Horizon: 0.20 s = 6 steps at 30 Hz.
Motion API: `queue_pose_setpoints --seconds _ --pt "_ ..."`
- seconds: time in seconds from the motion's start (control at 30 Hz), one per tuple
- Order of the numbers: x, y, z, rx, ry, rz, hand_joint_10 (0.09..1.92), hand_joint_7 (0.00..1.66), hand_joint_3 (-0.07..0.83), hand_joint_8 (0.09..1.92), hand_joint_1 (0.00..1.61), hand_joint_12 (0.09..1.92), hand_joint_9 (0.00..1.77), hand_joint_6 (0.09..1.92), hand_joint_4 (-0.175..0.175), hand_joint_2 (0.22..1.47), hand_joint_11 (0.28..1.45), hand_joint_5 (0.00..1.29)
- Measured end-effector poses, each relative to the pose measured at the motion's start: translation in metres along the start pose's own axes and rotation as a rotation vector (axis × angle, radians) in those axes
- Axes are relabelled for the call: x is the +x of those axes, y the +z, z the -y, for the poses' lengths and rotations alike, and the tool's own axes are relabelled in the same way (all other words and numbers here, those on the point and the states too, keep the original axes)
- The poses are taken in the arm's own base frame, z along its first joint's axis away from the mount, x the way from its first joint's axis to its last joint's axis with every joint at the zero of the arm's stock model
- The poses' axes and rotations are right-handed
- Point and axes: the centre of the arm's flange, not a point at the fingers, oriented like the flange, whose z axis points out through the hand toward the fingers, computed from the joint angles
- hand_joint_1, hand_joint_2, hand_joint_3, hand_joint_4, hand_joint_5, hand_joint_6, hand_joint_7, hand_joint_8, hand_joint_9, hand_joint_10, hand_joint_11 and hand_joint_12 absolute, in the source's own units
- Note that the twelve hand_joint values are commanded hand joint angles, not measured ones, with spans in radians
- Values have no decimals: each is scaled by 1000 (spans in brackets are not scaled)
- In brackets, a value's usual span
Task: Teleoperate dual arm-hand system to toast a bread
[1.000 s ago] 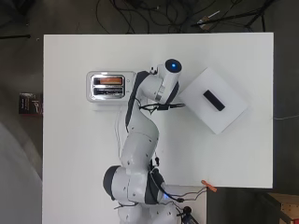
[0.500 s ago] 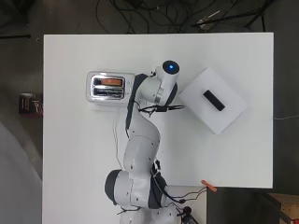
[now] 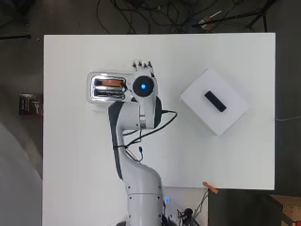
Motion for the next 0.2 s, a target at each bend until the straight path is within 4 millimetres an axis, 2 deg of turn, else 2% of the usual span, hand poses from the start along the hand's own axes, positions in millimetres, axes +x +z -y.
queue_pose_setpoints --seconds 0.03,0.1,0.2 --pt "-3 -13 10 -11 -12 -16 87 252 -5 87 0 87 302 87 -29 1094 413 297" --pt "-9 -33 25 -27 -25 -45 87 204 4 87 0 87 219 87 -34 1112 379 253" --pt "-15 -32 30 -7 -45 -45 87 191 23 87 0 87 207 87 -42 1172 353 244"
